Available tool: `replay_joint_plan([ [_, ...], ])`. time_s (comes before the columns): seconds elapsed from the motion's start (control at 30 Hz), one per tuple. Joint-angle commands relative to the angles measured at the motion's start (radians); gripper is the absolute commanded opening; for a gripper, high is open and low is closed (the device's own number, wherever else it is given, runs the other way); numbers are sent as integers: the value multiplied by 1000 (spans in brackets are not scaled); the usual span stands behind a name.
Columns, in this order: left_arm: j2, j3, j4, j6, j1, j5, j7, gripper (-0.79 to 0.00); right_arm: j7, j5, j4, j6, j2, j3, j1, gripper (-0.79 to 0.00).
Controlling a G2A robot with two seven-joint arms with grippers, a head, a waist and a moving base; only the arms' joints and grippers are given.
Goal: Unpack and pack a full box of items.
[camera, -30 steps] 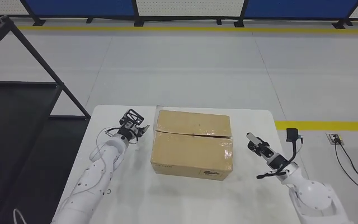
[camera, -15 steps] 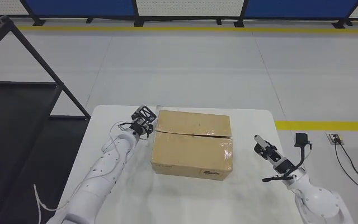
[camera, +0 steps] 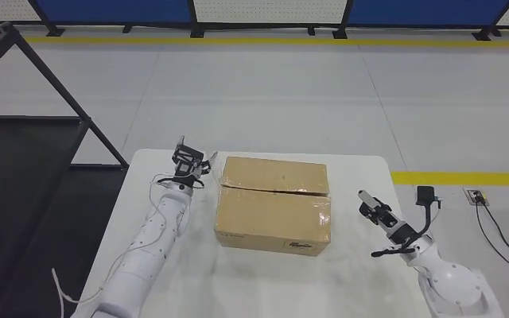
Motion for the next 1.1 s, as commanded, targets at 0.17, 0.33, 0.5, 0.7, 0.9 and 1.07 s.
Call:
replay_joint_plan([
  [0.17, -14, -17, -22, 161, 46, -32, 59, 0, 7, -4, -1, -5, 2, -3, 7, 0],
  [0.33, -11, -54, -23, 210, 49, -66, 75, 0, 17, -5, -2, -9, 4, -5, 13, 0],
  [0.5, 3, -104, -49, 257, 71, -93, 100, 0, 29, -4, 4, -17, 6, -12, 27, 0],
  [0.7, 26, -164, -117, 316, 124, -91, 103, 0, 54, -2, 19, -32, 7, -31, 59, 0],
  [0.9, 47, -213, -194, 370, 195, -59, 54, 0, 83, -8, 40, -48, 8, -54, 99, 0],
  [1.07, 63, -244, -259, 379, 257, -22, -15, 0, 109, -15, 53, -58, 10, -66, 123, 0],
])
